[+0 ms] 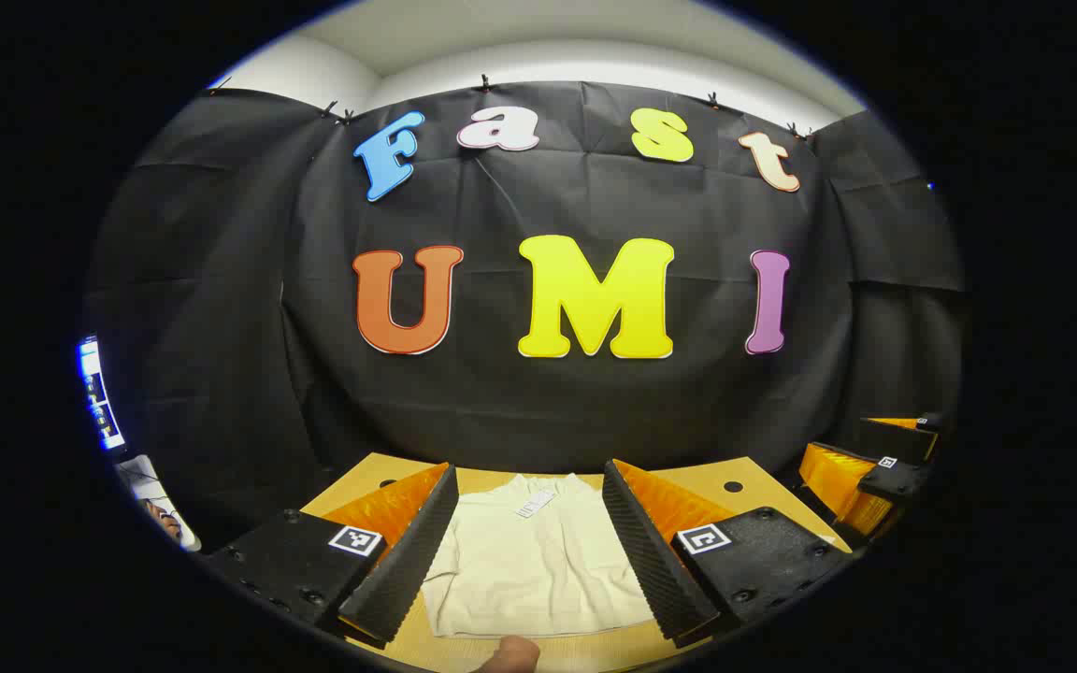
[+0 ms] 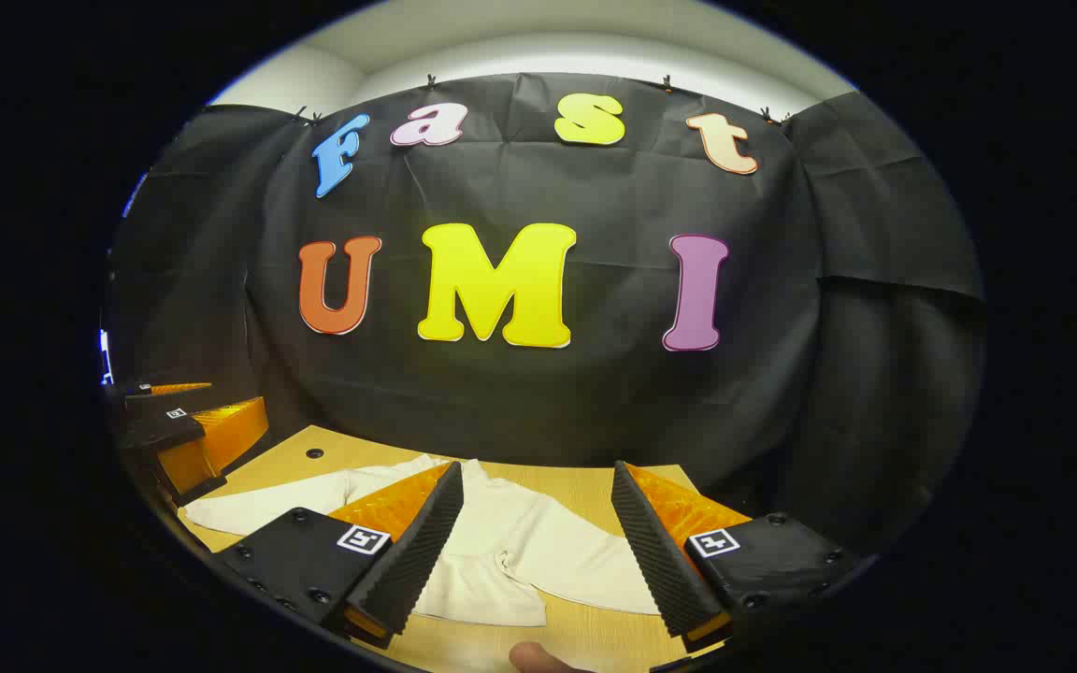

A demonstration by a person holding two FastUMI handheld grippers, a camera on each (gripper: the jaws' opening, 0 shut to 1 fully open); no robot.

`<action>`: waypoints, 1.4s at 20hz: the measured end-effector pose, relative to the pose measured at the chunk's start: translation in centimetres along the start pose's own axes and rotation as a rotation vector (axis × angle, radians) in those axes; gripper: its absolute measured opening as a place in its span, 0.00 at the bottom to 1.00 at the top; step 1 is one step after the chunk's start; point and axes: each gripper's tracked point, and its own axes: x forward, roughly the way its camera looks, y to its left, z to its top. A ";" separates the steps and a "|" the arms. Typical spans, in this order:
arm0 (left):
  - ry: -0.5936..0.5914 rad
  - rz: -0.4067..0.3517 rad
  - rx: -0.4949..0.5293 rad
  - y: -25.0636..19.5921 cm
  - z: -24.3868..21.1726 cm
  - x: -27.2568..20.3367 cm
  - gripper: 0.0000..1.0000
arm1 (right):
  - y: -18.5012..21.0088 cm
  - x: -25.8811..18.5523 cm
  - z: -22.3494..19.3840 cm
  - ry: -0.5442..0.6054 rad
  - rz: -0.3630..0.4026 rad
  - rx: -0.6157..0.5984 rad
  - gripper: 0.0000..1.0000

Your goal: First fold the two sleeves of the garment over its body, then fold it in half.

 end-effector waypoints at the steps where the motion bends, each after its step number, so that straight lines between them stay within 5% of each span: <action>1: -0.002 0.004 0.000 0.1 0.1 0.1 0.98 | -0.1 0.1 0.1 0.000 0.000 -0.004 1.00; 18: -0.003 0.015 -0.001 -0.4 0.4 1.7 0.98 | -1.3 1.8 0.3 -0.002 -0.006 -0.002 1.00; 28: -0.007 0.055 0.005 -2.6 0.7 1.4 0.98 | -10.5 5.2 -4.7 0.075 -0.123 0.032 1.00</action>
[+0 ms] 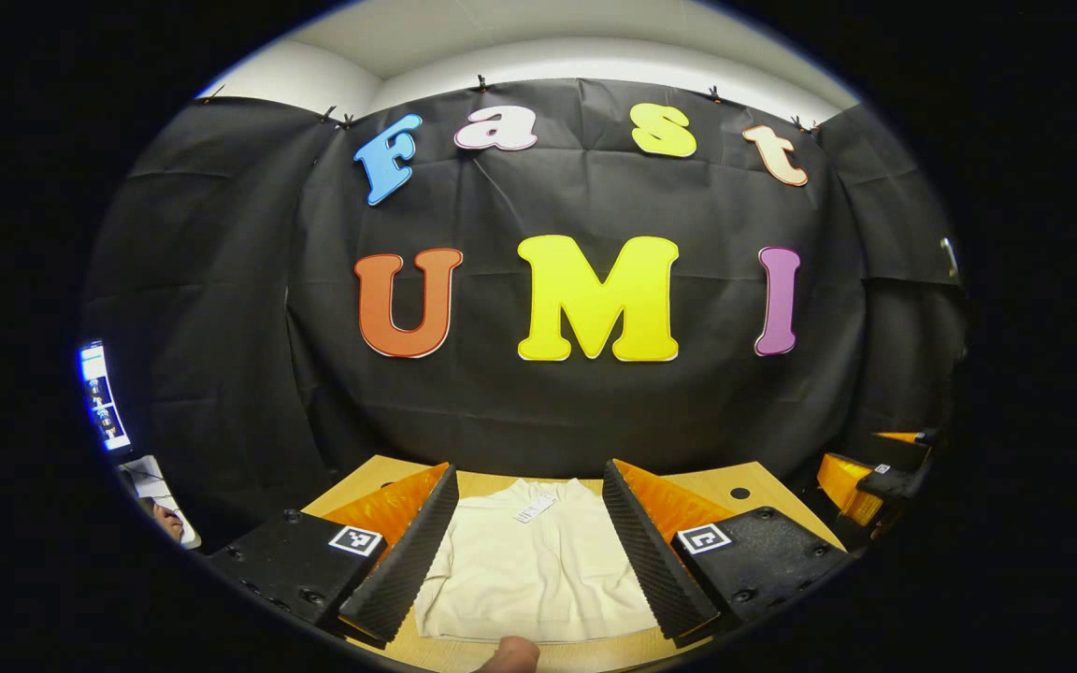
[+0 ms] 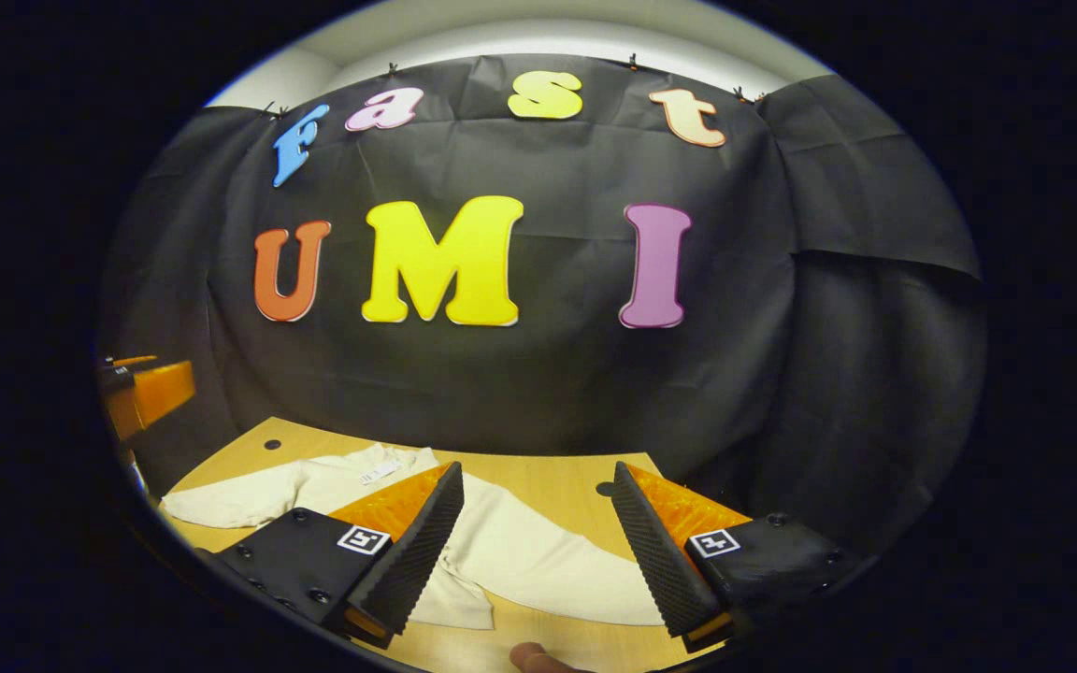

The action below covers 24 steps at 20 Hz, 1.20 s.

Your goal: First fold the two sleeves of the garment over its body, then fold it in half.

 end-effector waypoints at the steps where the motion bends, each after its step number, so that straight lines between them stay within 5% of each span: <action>1: -0.004 0.015 -0.003 -0.1 0.0 -0.1 0.98 | -1.6 1.0 -1.9 0.035 -0.024 0.001 1.00; 5: 0.010 0.057 0.006 -0.9 -0.6 -0.7 0.98 | -9.1 3.8 -11.0 0.214 -0.141 0.049 1.00; 6: 0.015 0.065 0.018 -1.3 -0.7 -0.9 0.91 | -11.2 4.1 -13.2 0.263 -0.185 0.064 1.00; 7: 0.018 0.073 0.028 -1.5 -0.8 -1.2 0.98 | -13.4 4.5 -15.8 0.313 -0.230 0.084 1.00; 11: 0.037 0.085 0.033 -3.1 -1.3 -2.5 0.98 | -19.9 4.7 -24.7 0.534 -0.368 0.194 1.00; 18: 0.062 0.069 0.051 -3.8 -1.8 -3.6 0.98 | -23.7 5.2 -30.4 0.779 -0.558 0.356 1.00; 23: 0.061 0.057 0.064 -2.1 -1.6 -3.3 0.98 | -24.7 5.4 -32.4 0.847 -0.571 0.486 0.89; 24: 0.067 0.059 0.065 -1.6 -1.7 -3.3 0.98 | -24.7 5.6 -32.4 0.843 -0.569 0.506 0.95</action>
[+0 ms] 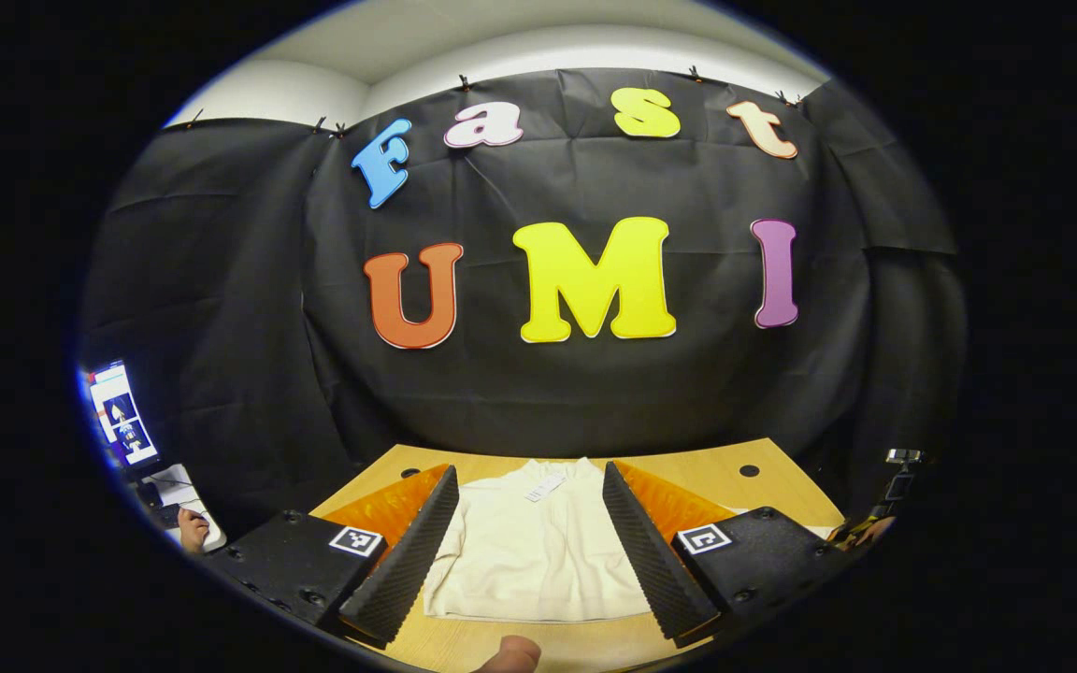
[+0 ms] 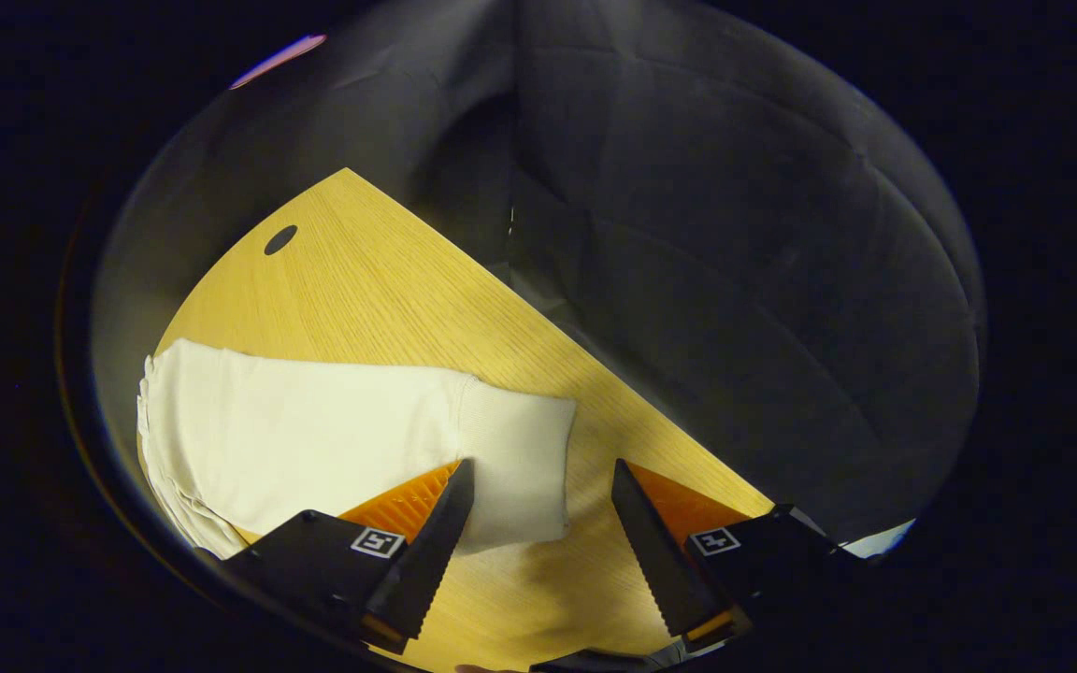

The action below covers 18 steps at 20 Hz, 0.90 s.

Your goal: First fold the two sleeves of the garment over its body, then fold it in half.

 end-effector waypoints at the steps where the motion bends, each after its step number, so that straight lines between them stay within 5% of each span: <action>1: 0.003 0.003 -0.002 0.5 -0.1 0.1 0.99 | 0.2 -0.1 0.0 0.017 0.008 0.011 0.89; 2: 0.006 0.008 -0.003 1.1 -0.2 0.2 0.98 | 0.3 -0.2 0.2 0.026 0.012 -0.001 0.77; 4: 0.021 0.025 -0.001 2.3 -0.9 0.6 0.98 | 1.3 0.2 0.4 0.058 0.033 -0.025 0.77; 6: 0.037 0.023 -0.007 2.7 -1.5 0.7 0.98 | 1.5 0.3 0.2 0.101 0.032 -0.052 0.60; 9: 0.042 0.045 -0.001 4.2 -2.0 0.9 0.98 | 1.5 0.3 0.3 0.143 0.039 -0.067 0.64; 10: 0.052 0.043 -0.003 4.4 -2.4 1.2 0.98 | 1.5 0.3 0.3 0.160 0.043 -0.091 0.56; 13: 0.075 0.044 -0.011 5.2 -2.9 1.4 0.98 | 2.6 0.3 1.2 0.173 0.087 -0.122 0.56; 15: 0.068 0.053 -0.004 6.1 -2.7 1.7 0.98 | 2.6 0.2 0.3 0.193 0.094 -0.076 0.16; 18: 0.058 0.045 0.003 6.5 -2.5 1.6 0.98 | 2.3 0.0 0.5 0.201 0.095 -0.062 0.16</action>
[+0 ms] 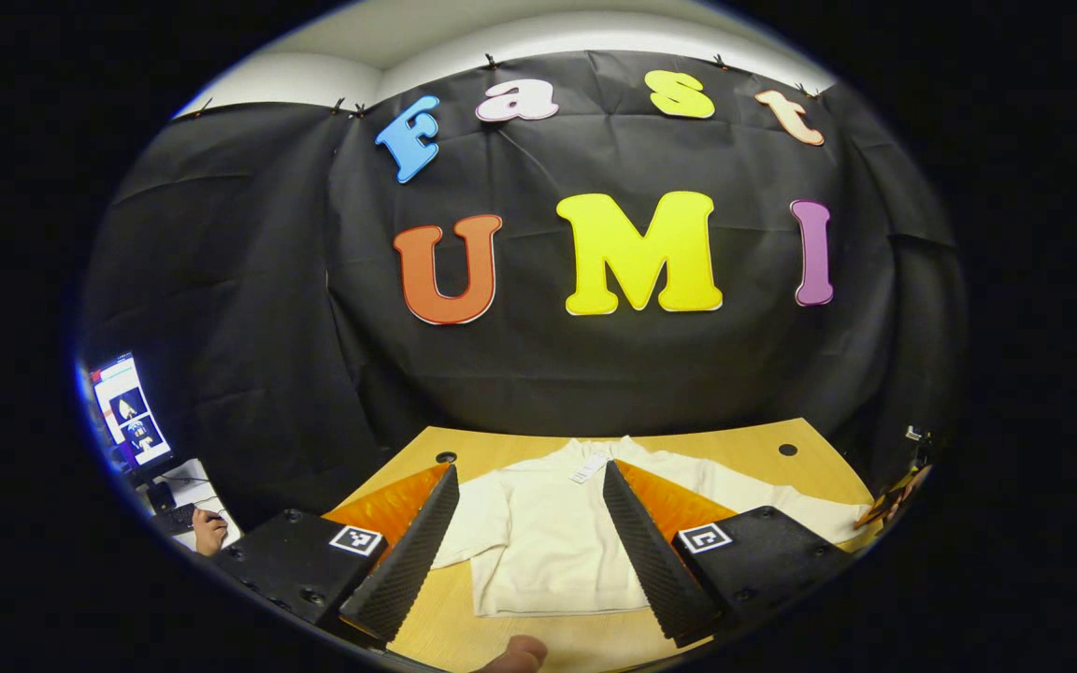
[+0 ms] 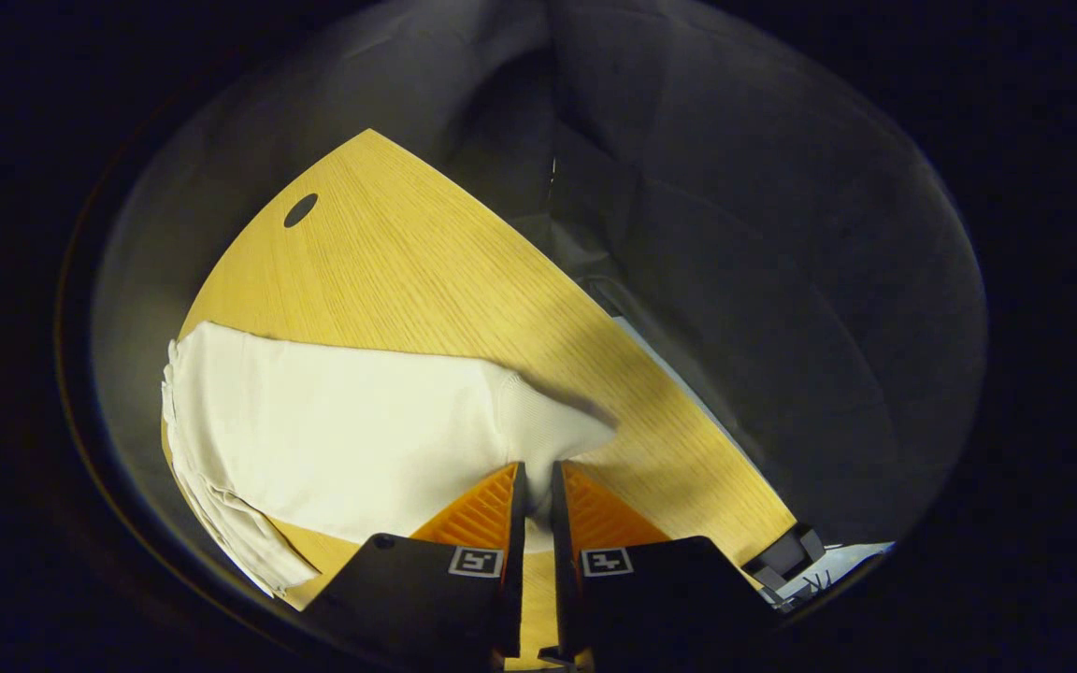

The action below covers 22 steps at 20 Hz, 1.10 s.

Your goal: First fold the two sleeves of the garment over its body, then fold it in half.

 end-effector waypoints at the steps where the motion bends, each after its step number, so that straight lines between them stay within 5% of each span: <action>1: -0.002 -0.001 0.002 0.2 -0.1 0.1 0.98 | -0.1 -0.2 -0.1 -0.002 -0.004 -0.004 0.16; 5: -0.007 -0.010 -0.012 0.9 -0.3 0.6 0.98 | -0.6 -1.1 0.2 -0.032 -0.038 -0.045 0.16; 6: -0.007 -0.011 -0.017 1.1 -0.3 0.8 0.98 | -0.3 -1.6 0.2 -0.023 -0.036 -0.027 0.01; 10: -0.016 -0.040 -0.038 1.7 -0.3 1.9 0.98 | 0.5 -5.1 1.3 -0.079 -0.035 -0.034 0.01; 22: -0.065 -0.190 -0.028 4.0 -1.9 5.1 0.99 | 14.3 -18.7 3.8 -0.230 0.065 -0.092 0.01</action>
